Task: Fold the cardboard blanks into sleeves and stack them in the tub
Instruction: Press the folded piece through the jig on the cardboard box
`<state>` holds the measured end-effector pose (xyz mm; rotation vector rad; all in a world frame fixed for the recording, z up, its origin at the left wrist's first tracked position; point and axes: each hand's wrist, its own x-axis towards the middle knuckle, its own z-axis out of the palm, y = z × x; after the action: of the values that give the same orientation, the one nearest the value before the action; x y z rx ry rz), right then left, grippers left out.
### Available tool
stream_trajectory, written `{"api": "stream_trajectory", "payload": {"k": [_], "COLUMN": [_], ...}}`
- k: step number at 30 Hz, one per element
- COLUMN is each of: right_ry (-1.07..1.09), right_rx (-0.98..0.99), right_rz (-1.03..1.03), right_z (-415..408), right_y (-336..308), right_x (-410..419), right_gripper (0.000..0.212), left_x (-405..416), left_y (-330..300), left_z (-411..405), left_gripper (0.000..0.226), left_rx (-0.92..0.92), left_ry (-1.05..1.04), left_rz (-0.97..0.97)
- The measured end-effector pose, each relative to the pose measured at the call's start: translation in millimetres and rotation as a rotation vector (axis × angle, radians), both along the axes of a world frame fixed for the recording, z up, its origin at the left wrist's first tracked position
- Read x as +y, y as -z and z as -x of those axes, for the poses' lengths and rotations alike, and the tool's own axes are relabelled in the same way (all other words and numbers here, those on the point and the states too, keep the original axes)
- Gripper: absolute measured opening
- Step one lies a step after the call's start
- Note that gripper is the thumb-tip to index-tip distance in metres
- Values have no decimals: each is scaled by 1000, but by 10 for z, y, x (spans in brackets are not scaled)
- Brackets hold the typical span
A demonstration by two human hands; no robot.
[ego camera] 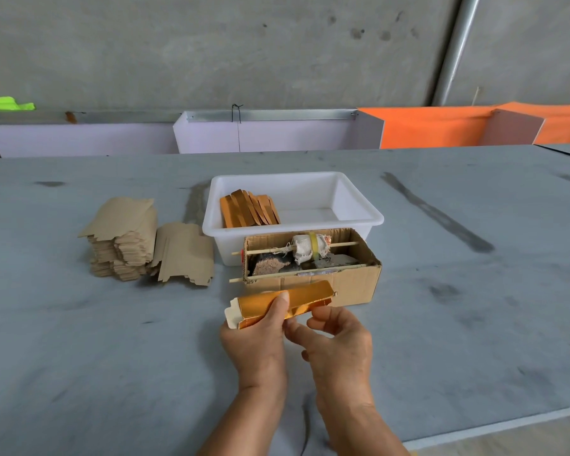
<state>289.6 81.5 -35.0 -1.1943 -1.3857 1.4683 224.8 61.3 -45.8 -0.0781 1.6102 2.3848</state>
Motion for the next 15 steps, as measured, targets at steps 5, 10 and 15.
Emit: {"api": "stream_trajectory", "payload": {"k": [5,10,15], "right_ry": [-4,1,19], "right_rx": [41,74,138], "right_rz": [15,-57,-179], "right_z": [-10,-30,-53], "right_y": [36,61,66], "right_x": [16,6,-11], "right_gripper": [41,37,31], "left_x": [-7,-19,-29], "left_y": [-72,-106,-120], "left_z": [11,23,44], "left_gripper": [41,58,62], "left_rx": [-126,-240,-379], "left_ry": [23,114,212], "left_rz": [-72,-65,-60]}}
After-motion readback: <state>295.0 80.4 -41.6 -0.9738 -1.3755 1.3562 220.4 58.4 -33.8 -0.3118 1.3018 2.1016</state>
